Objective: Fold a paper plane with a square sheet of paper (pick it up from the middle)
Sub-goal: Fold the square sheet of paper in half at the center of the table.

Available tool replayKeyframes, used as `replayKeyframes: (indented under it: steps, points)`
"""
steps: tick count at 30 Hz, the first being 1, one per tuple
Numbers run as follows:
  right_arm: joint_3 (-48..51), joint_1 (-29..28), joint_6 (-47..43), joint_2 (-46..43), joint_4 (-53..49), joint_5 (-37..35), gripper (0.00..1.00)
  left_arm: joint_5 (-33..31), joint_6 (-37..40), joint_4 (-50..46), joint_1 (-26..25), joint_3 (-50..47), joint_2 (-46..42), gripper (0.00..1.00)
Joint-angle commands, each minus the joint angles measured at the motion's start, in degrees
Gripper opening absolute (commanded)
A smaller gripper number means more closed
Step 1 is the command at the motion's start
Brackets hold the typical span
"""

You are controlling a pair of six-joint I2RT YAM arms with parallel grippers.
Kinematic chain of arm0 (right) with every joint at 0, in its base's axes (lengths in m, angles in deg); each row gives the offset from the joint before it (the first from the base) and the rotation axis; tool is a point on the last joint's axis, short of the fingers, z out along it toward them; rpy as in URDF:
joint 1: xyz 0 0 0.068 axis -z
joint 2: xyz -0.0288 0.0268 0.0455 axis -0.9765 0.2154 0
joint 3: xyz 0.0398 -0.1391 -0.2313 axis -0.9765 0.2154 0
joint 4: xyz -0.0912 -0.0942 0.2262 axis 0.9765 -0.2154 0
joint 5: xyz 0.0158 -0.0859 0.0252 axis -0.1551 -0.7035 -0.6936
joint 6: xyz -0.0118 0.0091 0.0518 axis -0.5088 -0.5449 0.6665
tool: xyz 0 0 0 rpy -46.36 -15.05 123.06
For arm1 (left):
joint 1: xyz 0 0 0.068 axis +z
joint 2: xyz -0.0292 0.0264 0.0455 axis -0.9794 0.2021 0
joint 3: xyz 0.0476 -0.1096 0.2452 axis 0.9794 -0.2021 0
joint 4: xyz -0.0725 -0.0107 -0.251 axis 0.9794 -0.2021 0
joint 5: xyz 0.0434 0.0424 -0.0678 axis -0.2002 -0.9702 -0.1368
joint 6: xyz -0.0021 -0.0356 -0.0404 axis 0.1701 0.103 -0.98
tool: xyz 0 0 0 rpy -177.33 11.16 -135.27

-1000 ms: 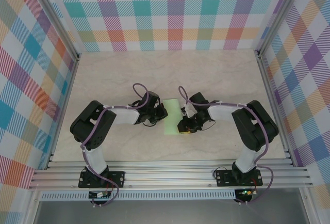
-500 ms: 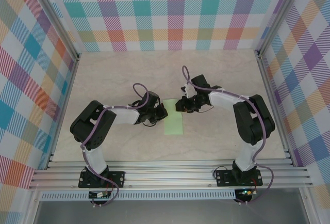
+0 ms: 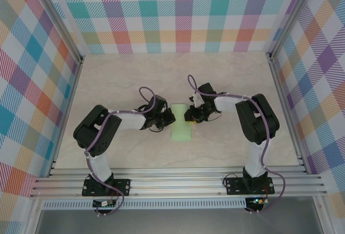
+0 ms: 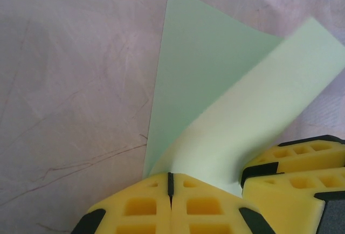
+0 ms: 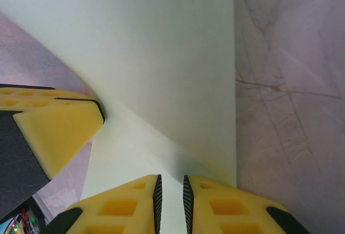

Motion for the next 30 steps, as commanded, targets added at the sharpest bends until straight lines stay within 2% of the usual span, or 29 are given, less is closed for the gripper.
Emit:
replayKeyframes:
  steps: [1,10,25,30]
  points:
    - [2.12,0.52,0.13,1.15,0.56,-0.31,0.21,0.29,0.75,-4.77,-0.06,-0.58,2.33,0.0]
    - [-1.09,1.24,0.23,-2.95,-0.07,2.92,0.22,0.55,0.97,-4.41,-0.06,-0.99,2.24,0.0]
    - [-5.51,2.75,-1.07,5.8,-0.77,-0.01,0.23,0.99,0.92,-3.86,-0.06,-0.59,3.81,0.0]
    - [-6.14,2.83,-1.19,4.92,-2.01,-0.25,0.23,0.9,0.95,-4.1,-0.06,-0.71,3.72,0.0]
